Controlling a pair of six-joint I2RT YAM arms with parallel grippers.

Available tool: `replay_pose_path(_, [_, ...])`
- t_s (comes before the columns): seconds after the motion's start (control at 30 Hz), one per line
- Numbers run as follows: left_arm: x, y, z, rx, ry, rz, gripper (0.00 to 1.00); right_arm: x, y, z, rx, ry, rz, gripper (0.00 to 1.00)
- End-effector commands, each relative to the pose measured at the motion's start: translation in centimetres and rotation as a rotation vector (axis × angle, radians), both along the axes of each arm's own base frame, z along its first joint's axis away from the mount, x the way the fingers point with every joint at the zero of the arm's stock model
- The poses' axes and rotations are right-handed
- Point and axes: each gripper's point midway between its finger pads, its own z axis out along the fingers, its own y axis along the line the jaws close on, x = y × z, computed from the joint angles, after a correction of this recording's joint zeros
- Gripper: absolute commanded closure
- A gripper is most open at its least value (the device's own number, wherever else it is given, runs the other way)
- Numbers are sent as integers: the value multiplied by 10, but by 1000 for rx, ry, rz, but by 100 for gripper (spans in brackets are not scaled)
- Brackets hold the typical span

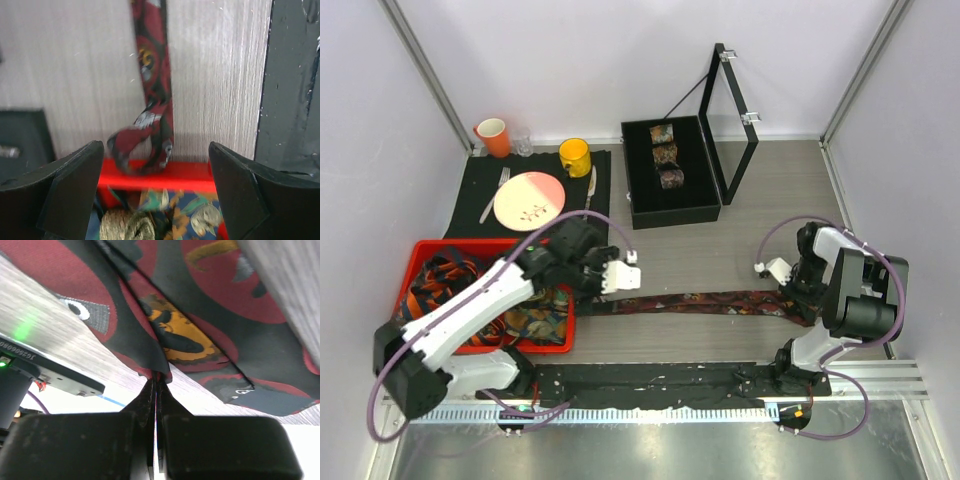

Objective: Roll the ties
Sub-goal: Flatten out the tie at the center of the board.

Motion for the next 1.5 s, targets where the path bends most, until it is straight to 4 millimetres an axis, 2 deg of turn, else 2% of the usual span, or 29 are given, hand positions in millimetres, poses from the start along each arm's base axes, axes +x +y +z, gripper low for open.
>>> replay_pose_path(0.0, [20,-27,-18,94,-70,-43,10,9,-12,3,-32,-35,7,99])
replay_pose_path(0.07, [25,-34,-26,145,-80,-68,11,9,-16,2,-31,-33,-12,99])
replay_pose_path(0.1, [26,-39,-37,169,-55,-72,15,9,-18,1,-31,-30,-18,99])
replay_pose_path(0.2, [29,-52,-54,179,-5,-71,22,8,-25,-3,-20,-17,-47,94])
replay_pose_path(0.27, [31,-62,-62,165,5,-74,23,9,-28,-5,-11,-14,-64,85])
replay_pose_path(0.37, [28,-77,-79,183,1,-112,22,14,-33,-5,14,-20,-109,75])
replay_pose_path(0.43, [25,-81,-89,204,11,-125,23,20,-33,6,43,-19,-134,74])
replay_pose_path(0.47, [26,-83,-91,203,13,-127,25,24,-27,11,86,-33,-147,73])
replay_pose_path(0.5, [27,-83,-93,207,13,-127,30,29,-28,24,93,-34,-151,73])
replay_pose_path(0.6, [27,-75,-101,256,10,-142,39,44,-17,49,176,-94,-168,69])
replay_pose_path(0.67, [27,-69,-104,278,0,-151,45,47,-16,53,187,-101,-171,66])
replay_pose_path(0.7, [27,-67,-105,289,-9,-162,51,48,-17,51,182,-100,-170,66])
replay_pose_path(0.77, [29,-60,-106,312,-21,-163,57,50,-21,43,163,-94,-188,67])
replay_pose_path(0.8, [28,-58,-105,321,-28,-171,65,54,-26,34,142,-96,-197,69])
replay_pose_path(0.83, [28,-55,-104,332,-33,-174,69,55,-26,29,135,-93,-208,74])
replay_pose_path(0.9, [28,-47,-101,354,-45,-181,77,57,-29,16,117,-86,-231,77])
replay_pose_path(1.03, [17,-23,-104,421,-28,-204,82,53,-41,-5,42,-79,-233,86])
replay_pose_path(1.1, [18,-12,-106,457,-48,-197,85,54,-46,-15,6,-94,-232,87])
replay_pose_path(1.27, [19,22,-118,559,-58,-155,94,55,-67,-23,-77,-102,-259,89])
replay_pose_path(1.37, [21,21,-118,551,-66,-119,96,56,-93,-26,-126,-106,-292,90])
replay_pose_path(1.47, [29,7,-114,504,-76,-77,97,48,-116,-27,-154,-92,-325,90])
